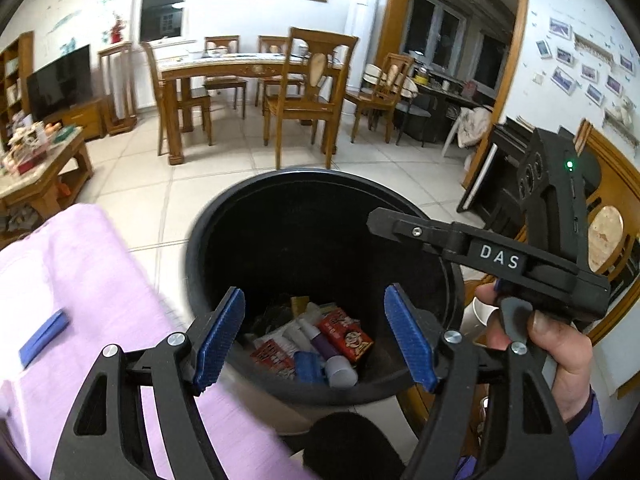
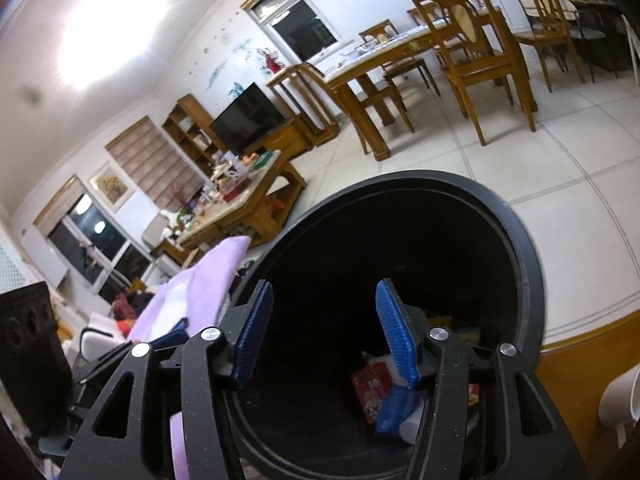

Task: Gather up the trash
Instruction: 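Grasp the green Doublemint tin with the left tool while the right tool grasps the white cap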

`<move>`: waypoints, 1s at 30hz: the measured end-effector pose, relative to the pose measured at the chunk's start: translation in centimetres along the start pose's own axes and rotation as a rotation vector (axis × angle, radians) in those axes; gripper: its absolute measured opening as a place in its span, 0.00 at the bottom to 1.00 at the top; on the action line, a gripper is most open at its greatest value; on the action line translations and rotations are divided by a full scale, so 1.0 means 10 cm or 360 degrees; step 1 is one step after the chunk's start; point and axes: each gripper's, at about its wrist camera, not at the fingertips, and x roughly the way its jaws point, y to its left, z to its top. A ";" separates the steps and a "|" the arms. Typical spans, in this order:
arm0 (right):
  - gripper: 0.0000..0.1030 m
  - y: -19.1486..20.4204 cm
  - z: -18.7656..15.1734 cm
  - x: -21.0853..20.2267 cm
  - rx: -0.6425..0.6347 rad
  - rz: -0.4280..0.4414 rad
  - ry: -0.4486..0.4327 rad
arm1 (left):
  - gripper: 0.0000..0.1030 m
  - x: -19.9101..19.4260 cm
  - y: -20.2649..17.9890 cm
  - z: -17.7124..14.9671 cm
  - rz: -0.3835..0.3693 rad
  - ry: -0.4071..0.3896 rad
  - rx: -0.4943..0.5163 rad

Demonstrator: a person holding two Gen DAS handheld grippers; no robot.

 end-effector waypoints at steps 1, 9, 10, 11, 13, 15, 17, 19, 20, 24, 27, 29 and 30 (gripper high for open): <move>0.54 0.04 0.01 0.01 -0.0012 0.0007 0.0006 | 0.70 -0.09 0.09 -0.03 0.0016 -0.0010 -0.0028; 0.54 0.73 -0.07 0.28 -0.0171 0.0092 0.0093 | 0.70 -0.65 0.90 -0.31 0.0223 -0.0064 -0.0270; 0.54 0.81 -0.09 0.31 -0.0186 0.0102 0.0104 | 0.70 -0.72 1.00 -0.36 0.0253 -0.0072 -0.0305; 0.54 0.92 -0.11 0.35 -0.0211 0.0114 0.0119 | 0.70 -0.82 1.14 -0.42 0.0297 -0.0083 -0.0348; 0.54 1.14 -0.14 0.44 -0.0255 0.0139 0.0148 | 0.70 -0.97 1.32 -0.52 0.0361 -0.0100 -0.0401; 0.54 1.42 -0.21 0.56 -0.0316 0.0169 0.0189 | 0.70 -1.17 1.53 -0.66 0.0464 -0.0117 -0.0451; 0.54 1.65 -0.27 0.66 -0.0363 0.0194 0.0223 | 0.70 -1.30 1.69 -0.76 0.0555 -0.0118 -0.0489; 0.54 1.90 -0.33 0.78 -0.0414 0.0222 0.0264 | 0.70 -1.40 1.85 -0.84 0.0634 -0.0110 -0.0534; 0.54 2.03 -0.35 0.83 -0.0433 0.0233 0.0279 | 0.70 -1.44 1.95 -0.89 0.0678 -0.0095 -0.0561; 0.54 2.56 -0.55 1.06 -0.0531 0.0287 0.0368 | 0.69 -1.43 2.22 -1.07 0.0747 0.0026 -0.0587; 0.54 2.88 -0.69 1.25 -0.0610 0.0312 0.0440 | 0.65 -1.33 2.35 -1.18 0.0742 0.0111 -0.0588; 0.54 3.10 -0.80 1.37 -0.0671 0.0321 0.0493 | 0.50 -1.26 2.43 -1.25 0.0717 0.0154 -0.0599; 0.54 3.18 -0.83 1.41 -0.0688 0.0322 0.0508 | 0.45 -1.23 2.48 -1.29 0.0693 0.0168 -0.0606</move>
